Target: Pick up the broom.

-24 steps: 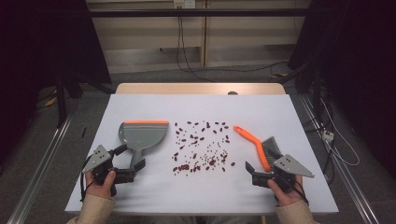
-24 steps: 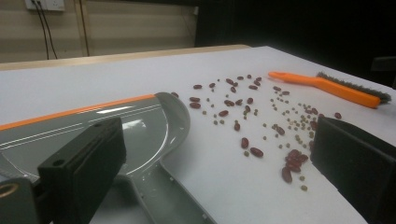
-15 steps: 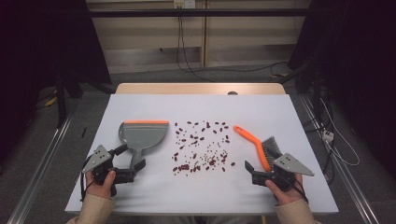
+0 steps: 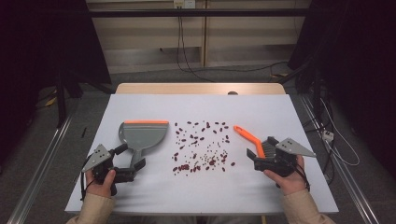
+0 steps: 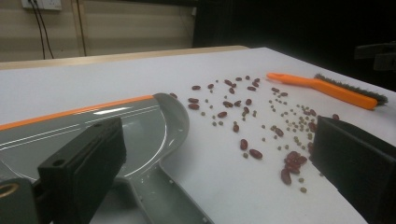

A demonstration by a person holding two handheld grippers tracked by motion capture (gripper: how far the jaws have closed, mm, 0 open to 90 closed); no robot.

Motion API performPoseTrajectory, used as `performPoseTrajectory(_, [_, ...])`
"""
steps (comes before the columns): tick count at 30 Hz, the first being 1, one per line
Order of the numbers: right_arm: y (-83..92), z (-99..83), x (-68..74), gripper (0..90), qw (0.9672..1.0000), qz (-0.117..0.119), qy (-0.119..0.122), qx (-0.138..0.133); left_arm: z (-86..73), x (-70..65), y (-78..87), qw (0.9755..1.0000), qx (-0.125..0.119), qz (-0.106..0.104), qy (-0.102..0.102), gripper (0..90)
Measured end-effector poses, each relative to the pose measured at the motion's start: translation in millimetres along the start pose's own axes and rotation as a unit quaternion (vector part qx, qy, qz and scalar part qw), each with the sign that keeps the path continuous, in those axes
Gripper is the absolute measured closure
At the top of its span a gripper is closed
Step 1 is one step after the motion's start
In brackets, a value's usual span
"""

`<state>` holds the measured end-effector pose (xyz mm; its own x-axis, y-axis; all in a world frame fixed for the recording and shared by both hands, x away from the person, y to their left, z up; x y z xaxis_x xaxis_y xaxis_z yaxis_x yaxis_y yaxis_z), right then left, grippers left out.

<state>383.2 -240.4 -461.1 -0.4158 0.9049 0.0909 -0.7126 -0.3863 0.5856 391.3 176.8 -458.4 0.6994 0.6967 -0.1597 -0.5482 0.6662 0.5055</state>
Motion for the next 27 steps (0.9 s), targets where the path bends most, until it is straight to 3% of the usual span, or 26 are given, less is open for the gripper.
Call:
performPoseTrajectory(8, [-12.8,8.0,-9.3,7.8,0.9994,-0.002,-0.011,0.031,2.1,-0.9,-1.5,1.0000,-0.002,-0.002,-0.001,3.2])
performPoseTrajectory(16, [-32.2,16.2,-20.9,22.6,0.9968,-0.006,-0.005,0.079,3.0,-0.7,-2.4,1.0000,-0.004,-0.004,0.001,3.2])
performPoseTrajectory(17, [-37.5,17.0,-25.4,28.6,0.9951,-0.008,-0.002,0.098,3.2,-0.9,-2.5,1.0000,-0.004,-0.004,0.002,3.2])
performPoseTrajectory(20, [-42.2,17.6,-29.9,37.1,0.9935,-0.011,0.000,0.113,2.7,-0.8,-2.7,1.0000,-0.002,-0.005,0.001,3.2])
performPoseTrajectory(21, [-46.9,15.9,-32.6,42.7,0.9908,-0.008,0.002,0.135,2.3,-0.6,-2.5,1.0000,-0.001,-0.004,0.000,3.2])
performPoseTrajectory(27, [-54.7,9.2,-38.6,51.9,0.9858,-0.012,0.006,0.168,2.1,-0.9,-2.9,1.0000,-0.001,-0.005,0.001,3.2])
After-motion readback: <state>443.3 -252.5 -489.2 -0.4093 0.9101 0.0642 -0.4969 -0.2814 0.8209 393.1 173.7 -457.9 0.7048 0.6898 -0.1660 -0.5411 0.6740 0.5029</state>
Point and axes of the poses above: each handheld gripper's, and its own axes: y roughly backward along the jaws, z roughly out of its top, x roughly to its left, the point moved 9 cm from there along -y, roughly forward along the jaws, and after that the axes turned 15 degrees about x, right-handed, at the moved point
